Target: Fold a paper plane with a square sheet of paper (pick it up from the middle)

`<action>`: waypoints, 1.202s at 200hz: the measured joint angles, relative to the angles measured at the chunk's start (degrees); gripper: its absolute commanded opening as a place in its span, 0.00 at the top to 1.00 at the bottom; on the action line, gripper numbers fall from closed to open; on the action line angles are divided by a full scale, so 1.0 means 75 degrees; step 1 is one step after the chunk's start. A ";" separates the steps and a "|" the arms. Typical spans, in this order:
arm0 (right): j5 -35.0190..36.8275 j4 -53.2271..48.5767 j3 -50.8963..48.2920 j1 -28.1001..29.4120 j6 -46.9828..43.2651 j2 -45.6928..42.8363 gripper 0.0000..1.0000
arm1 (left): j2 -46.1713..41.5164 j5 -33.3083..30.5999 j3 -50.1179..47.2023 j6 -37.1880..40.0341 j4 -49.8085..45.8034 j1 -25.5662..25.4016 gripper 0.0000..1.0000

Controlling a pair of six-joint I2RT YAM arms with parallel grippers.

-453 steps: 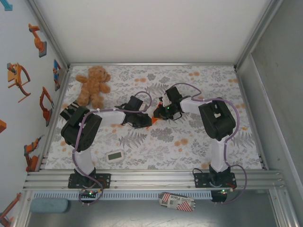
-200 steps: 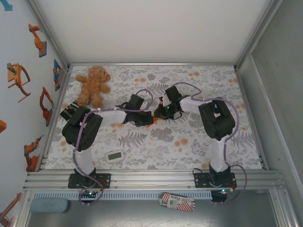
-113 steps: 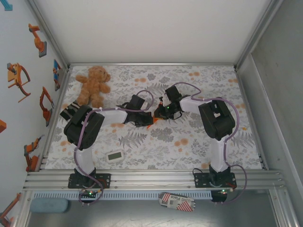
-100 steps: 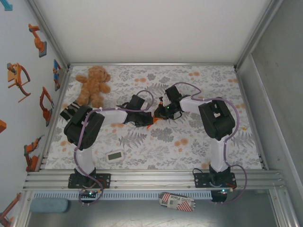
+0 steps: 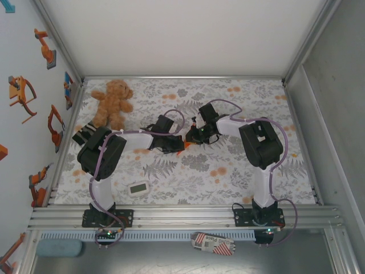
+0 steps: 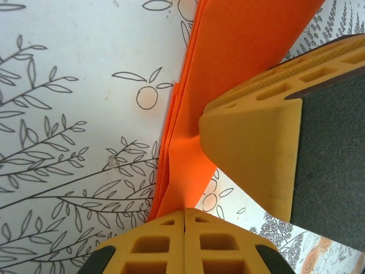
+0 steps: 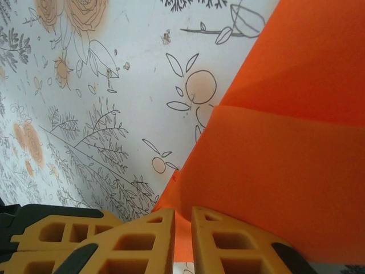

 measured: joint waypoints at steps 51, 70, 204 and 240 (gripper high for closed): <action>0.0134 -0.0239 0.0146 0.0029 -0.0076 0.0038 0.84 | 0.0000 0.0041 -0.0108 0.0052 0.0166 0.0026 0.95; 0.0172 -0.0350 0.0219 0.0041 -0.0090 0.0064 0.84 | -0.0017 0.0052 -0.0166 0.0122 0.0230 0.0035 0.95; 0.0262 -0.0554 0.0347 0.0055 -0.0134 0.0108 0.85 | -0.1684 -0.0460 -0.1046 0.0600 -0.1274 0.0090 0.86; 0.0149 -0.0487 0.0332 0.0047 -0.0128 0.0108 0.85 | -0.1705 -0.0493 -0.0831 0.0248 -0.0402 0.0052 0.86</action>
